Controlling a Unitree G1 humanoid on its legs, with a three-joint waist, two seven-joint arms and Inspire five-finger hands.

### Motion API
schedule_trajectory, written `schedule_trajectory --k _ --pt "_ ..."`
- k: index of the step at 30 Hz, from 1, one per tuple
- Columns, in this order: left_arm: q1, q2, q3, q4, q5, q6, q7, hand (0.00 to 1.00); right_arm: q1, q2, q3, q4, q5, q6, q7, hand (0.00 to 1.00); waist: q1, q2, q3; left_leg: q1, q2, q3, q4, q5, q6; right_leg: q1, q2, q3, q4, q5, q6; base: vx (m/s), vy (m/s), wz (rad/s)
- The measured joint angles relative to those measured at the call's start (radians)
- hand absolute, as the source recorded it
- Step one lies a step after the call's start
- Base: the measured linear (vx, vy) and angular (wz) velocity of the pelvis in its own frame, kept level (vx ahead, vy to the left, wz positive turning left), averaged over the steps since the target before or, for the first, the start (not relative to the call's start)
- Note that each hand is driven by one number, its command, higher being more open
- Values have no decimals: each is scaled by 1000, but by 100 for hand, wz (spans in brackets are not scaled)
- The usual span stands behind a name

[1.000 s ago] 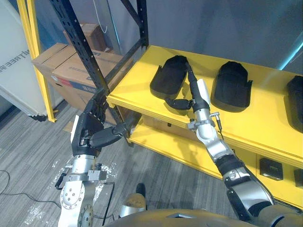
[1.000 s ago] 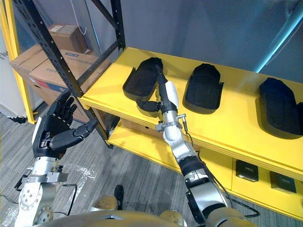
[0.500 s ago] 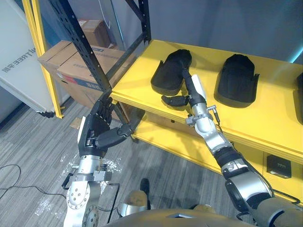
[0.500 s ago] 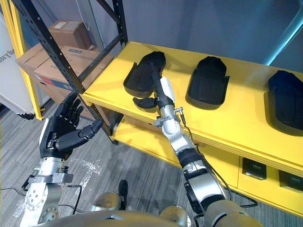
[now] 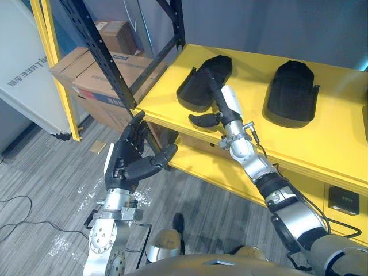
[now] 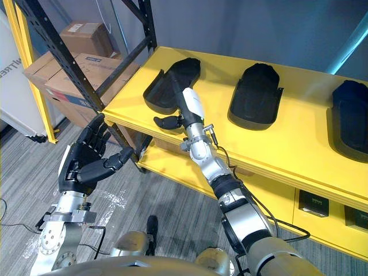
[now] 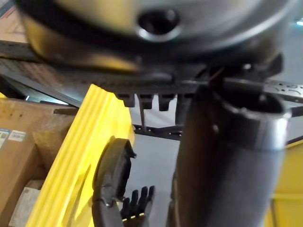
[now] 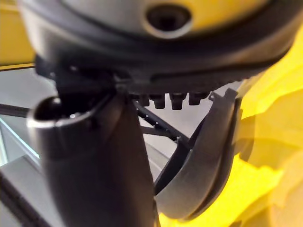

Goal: Walk over and take three plastic housings, then place them on the shelf

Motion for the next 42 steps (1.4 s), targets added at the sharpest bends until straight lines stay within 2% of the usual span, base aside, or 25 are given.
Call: schedule_trajectory --k 1,6,11,13,16,18,20,22,25,30,36,37,42 --pt "-2 0 -8 0 0 0 4 100 -14 1 -8 0 -17 38 -31 100 -1 5 4 -6 -1 0 2 1 1 -8 -3 2 5 -1 0 0 0 0" --pt "-3 0 -50 0 0 18 35 100 -27 4 -48 0 -58 132 -109 100 -7 20 14 -10 -6 1 2 3 3 -16 -10 5 13 -1 0 0 0 0" --pt "-5 1 -73 0 0 27 60 100 -45 2 -62 -9 -61 143 -162 100 -7 28 21 -14 -8 3 2 5 4 -24 -12 10 16 -1 1 7 -4 -2" --pt "-5 1 -79 0 0 37 64 100 -45 2 -65 -27 -78 131 -163 100 -7 28 21 -14 -9 3 1 5 4 -25 -13 10 17 -1 1 0 0 0" --pt "-5 1 -83 0 0 39 64 100 -45 1 -55 -62 -109 45 -147 100 -9 29 21 -16 -13 3 0 5 5 -27 -18 10 19 -1 3 0 0 0" --pt "-5 3 -83 0 0 40 61 100 -45 -1 -23 -106 -148 -33 -106 100 -9 28 21 -15 -14 3 -1 5 5 -28 -19 10 19 -1 4 0 0 0" --pt "-5 4 -83 0 0 40 59 100 -45 -1 0 -121 -169 -62 -98 100 -9 28 21 -15 -14 3 -1 5 5 -28 -19 10 19 -1 4 0 0 0" --pt "-5 4 -83 0 0 41 50 100 -46 1 71 -127 -215 -143 -88 100 -5 28 21 -15 -14 3 -1 5 5 -27 -20 10 21 -1 4 0 0 0" --pt "-5 4 -82 0 0 41 42 100 -46 3 124 -127 -258 -186 -81 100 -2 27 21 -16 -16 2 -1 6 7 -26 -22 8 22 -1 3 0 0 0" --pt "0 9 -80 0 0 42 36 100 -46 2 128 -128 -281 -194 -141 100 0 26 22 -20 -17 -2 -1 8 10 -26 -23 2 22 -3 8 -6 6 3" --pt "-1 23 -79 0 0 49 18 100 -45 2 137 -188 -305 -193 -133 100 -5 26 22 -27 -17 -6 -1 10 11 -28 -23 -4 23 2 9 0 0 3" --pt "-1 23 -79 0 0 52 15 100 -45 2 140 -189 -322 -184 -133 100 -5 26 22 -27 -17 -6 -1 10 11 -28 -23 -4 23 3 9 0 0 0" --pt "-1 23 -83 0 0 66 10 100 -59 0 150 -111 -369 -64 -137 100 3 26 22 -26 -17 -8 -1 12 11 -28 -24 -5 23 3 9 0 0 0"
